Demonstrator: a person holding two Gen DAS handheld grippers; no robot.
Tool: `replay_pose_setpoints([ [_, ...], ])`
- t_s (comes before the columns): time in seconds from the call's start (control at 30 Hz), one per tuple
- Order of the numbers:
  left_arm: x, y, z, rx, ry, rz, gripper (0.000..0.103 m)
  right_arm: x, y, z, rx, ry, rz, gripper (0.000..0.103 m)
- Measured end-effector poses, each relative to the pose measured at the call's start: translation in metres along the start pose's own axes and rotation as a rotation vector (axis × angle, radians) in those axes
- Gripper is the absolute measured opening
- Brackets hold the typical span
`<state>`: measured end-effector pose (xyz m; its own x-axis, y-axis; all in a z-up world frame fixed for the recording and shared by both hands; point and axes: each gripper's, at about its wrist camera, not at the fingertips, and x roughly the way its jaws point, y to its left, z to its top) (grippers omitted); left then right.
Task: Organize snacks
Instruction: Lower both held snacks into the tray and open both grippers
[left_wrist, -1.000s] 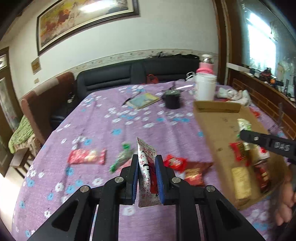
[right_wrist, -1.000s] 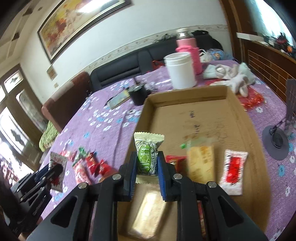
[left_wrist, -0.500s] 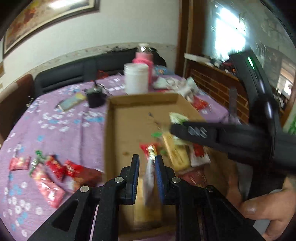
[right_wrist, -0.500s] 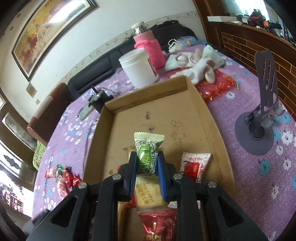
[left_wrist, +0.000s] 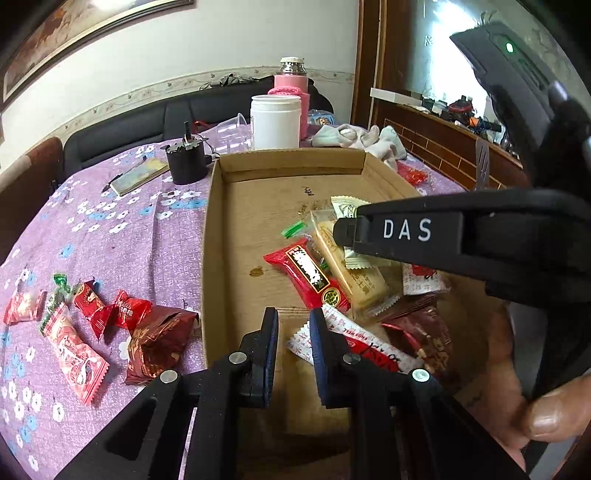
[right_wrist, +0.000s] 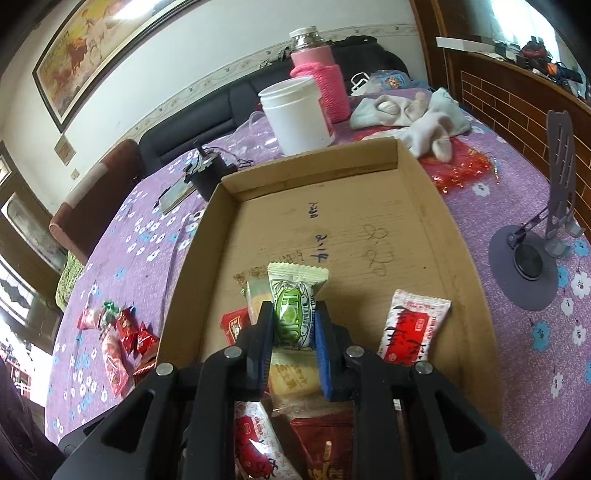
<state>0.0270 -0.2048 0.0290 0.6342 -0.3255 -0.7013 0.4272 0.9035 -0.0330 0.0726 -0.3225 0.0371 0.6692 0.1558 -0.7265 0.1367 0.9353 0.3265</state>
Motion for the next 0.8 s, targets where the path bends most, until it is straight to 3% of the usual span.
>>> replay_pose_setpoints([
  [0.7,0.0037,0.0016,0.0017,0.018,0.012,-0.008,0.017,0.0006,0.0081,-0.0021,-0.041,-0.011,-0.029,0.021],
  [0.8,0.0042,0.0021,0.0019,0.017,0.014,-0.009,0.02,-0.0003,0.005,-0.0006,-0.028,-0.009,-0.035,0.031],
])
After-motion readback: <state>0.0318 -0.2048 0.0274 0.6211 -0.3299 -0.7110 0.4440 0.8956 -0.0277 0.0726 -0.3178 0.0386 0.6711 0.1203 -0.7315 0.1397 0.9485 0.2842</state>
